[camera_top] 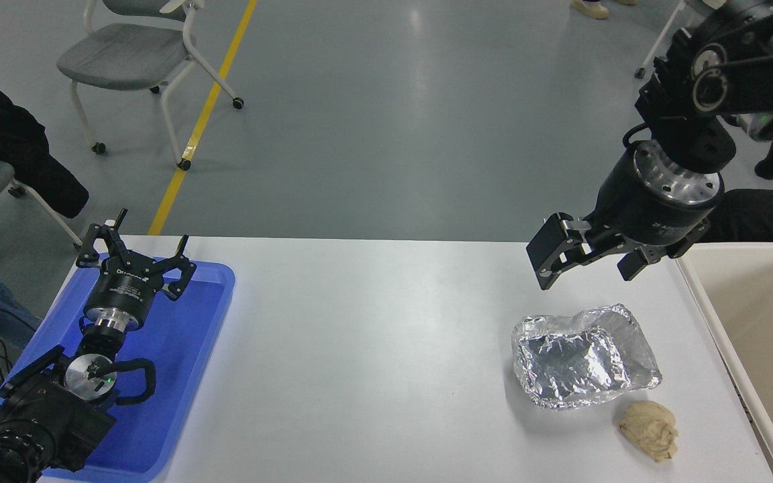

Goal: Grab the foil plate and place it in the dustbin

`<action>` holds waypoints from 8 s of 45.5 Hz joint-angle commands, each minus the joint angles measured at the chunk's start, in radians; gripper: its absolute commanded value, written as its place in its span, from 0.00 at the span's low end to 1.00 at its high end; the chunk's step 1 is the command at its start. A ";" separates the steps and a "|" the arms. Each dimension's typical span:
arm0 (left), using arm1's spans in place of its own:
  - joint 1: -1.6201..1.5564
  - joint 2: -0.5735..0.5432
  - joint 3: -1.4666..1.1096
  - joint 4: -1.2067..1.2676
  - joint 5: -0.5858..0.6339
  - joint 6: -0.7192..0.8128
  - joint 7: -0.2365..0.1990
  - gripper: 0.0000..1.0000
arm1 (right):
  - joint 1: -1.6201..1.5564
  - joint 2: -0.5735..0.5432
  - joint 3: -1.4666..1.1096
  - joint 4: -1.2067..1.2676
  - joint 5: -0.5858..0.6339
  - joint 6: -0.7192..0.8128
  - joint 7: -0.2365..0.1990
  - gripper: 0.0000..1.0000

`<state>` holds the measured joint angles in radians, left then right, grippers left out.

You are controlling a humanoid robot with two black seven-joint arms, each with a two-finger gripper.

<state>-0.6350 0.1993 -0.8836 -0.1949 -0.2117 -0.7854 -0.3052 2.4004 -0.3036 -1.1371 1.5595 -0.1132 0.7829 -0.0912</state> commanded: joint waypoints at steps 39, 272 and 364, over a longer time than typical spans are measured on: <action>0.000 -0.001 0.000 0.000 0.000 0.000 0.000 1.00 | -0.314 -0.134 0.008 -0.110 -0.359 -0.189 0.001 1.00; -0.003 -0.001 0.000 0.000 0.000 0.000 0.000 1.00 | -1.619 -0.496 0.865 -1.233 -0.689 -0.544 0.053 0.00; -0.003 -0.003 0.000 0.000 0.000 0.000 0.000 1.00 | -0.426 -0.342 0.056 -0.191 -0.455 -0.303 0.024 1.00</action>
<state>-0.6397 0.1936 -0.8837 -0.1950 -0.2118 -0.7853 -0.3053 1.6313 -0.7839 -0.8469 1.1399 -0.7108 0.3160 -0.0657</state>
